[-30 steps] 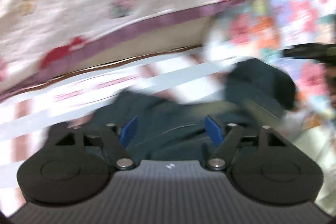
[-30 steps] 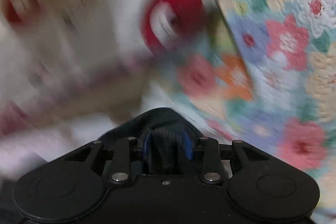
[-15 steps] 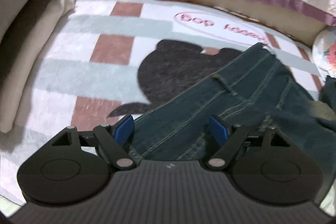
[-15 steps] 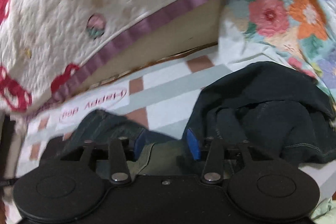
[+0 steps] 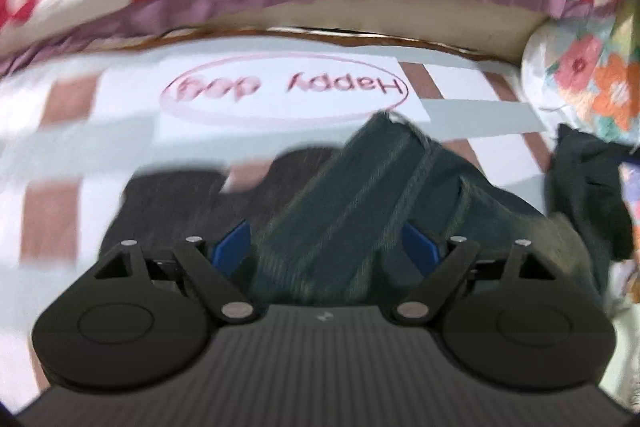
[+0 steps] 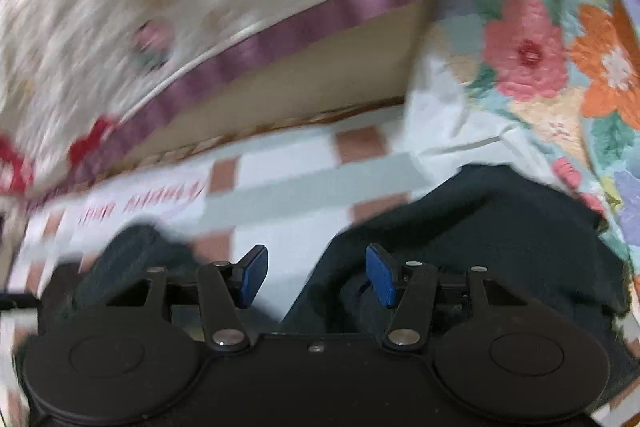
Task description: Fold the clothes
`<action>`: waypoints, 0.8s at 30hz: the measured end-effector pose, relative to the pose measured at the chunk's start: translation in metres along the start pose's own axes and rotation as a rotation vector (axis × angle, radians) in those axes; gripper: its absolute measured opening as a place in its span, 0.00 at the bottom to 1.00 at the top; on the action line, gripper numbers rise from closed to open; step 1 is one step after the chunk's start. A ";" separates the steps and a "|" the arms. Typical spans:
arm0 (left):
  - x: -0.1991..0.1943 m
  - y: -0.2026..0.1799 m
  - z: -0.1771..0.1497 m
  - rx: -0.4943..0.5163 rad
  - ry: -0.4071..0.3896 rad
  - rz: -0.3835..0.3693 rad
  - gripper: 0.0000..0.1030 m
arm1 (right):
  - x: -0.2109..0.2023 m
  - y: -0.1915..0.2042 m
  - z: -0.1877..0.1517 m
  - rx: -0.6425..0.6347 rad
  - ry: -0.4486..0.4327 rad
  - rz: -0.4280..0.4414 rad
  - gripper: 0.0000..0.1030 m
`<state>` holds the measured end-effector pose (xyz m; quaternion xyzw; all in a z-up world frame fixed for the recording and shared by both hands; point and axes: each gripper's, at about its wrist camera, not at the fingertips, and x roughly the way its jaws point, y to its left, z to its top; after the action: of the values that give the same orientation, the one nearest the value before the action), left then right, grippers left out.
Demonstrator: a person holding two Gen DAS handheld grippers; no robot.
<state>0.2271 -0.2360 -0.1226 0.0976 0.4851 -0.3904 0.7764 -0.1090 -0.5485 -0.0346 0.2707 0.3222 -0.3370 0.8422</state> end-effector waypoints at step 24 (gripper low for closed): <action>0.103 -0.048 0.043 0.090 0.099 -0.075 0.98 | 0.086 -0.138 0.021 0.826 0.201 -0.024 0.65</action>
<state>0.2455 -0.3442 -0.1754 0.1333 0.5081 -0.4353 0.7311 -0.1556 -0.6829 -0.1160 0.6131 0.2438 -0.4193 0.6236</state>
